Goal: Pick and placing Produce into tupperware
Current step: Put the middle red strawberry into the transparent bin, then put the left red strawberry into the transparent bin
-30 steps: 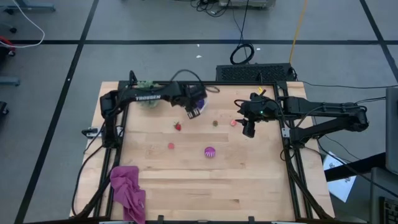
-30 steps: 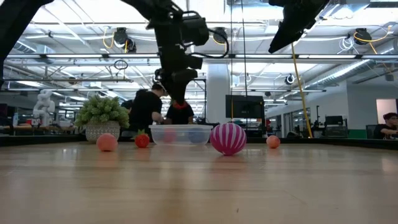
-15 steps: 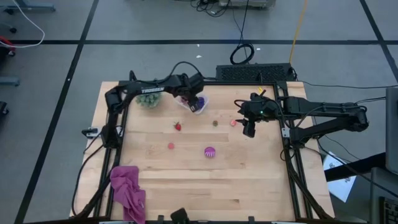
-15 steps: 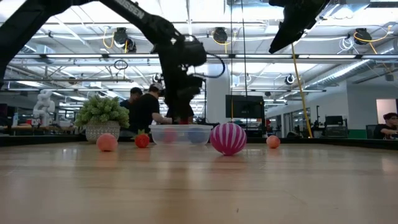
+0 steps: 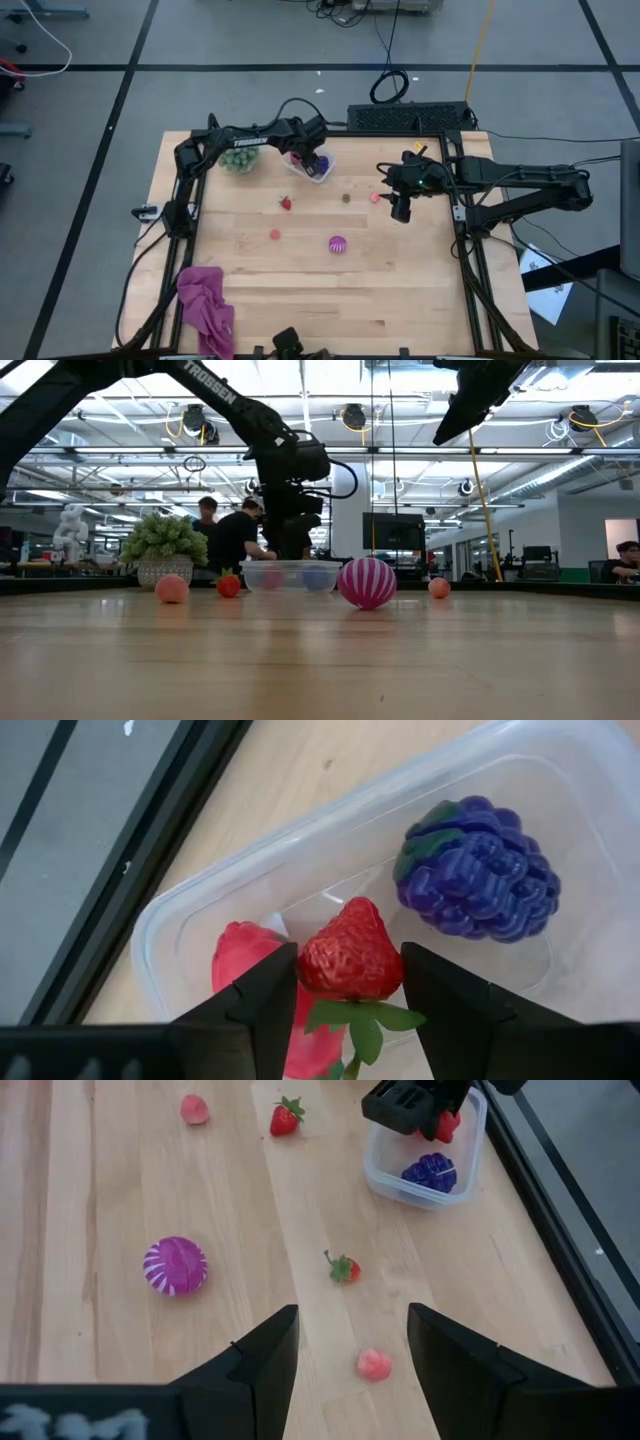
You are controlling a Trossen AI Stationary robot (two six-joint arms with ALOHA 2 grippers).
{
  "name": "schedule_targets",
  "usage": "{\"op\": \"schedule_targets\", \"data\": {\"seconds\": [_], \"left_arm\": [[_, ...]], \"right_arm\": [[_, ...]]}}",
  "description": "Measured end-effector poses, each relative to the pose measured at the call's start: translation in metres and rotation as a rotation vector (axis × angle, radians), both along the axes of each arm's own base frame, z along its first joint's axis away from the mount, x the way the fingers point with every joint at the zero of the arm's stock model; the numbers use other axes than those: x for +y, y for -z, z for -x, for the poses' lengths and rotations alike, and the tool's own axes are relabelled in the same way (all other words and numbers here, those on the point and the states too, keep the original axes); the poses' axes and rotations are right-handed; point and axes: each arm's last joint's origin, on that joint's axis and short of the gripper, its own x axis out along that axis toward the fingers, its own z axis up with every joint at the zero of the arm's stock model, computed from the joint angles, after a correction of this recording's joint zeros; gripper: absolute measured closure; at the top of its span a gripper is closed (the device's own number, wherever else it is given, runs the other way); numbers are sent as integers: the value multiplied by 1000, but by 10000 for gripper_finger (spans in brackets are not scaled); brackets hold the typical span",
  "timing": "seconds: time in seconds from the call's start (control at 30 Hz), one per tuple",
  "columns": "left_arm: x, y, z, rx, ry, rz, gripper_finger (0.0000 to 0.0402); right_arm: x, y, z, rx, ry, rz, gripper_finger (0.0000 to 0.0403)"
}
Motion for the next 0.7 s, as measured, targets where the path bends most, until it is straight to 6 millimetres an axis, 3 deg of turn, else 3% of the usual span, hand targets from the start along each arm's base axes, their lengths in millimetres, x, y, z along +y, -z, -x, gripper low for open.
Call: {"op": "schedule_targets", "data": {"seconds": [0.5,0.7], "left_arm": [[-1,-7,2,2,-7,-3,161],[-21,-61,28,38,-14,27,156]], "right_arm": [[0,0,0,0,1,0,222],[0,0,0,0,0,0,222]]}}
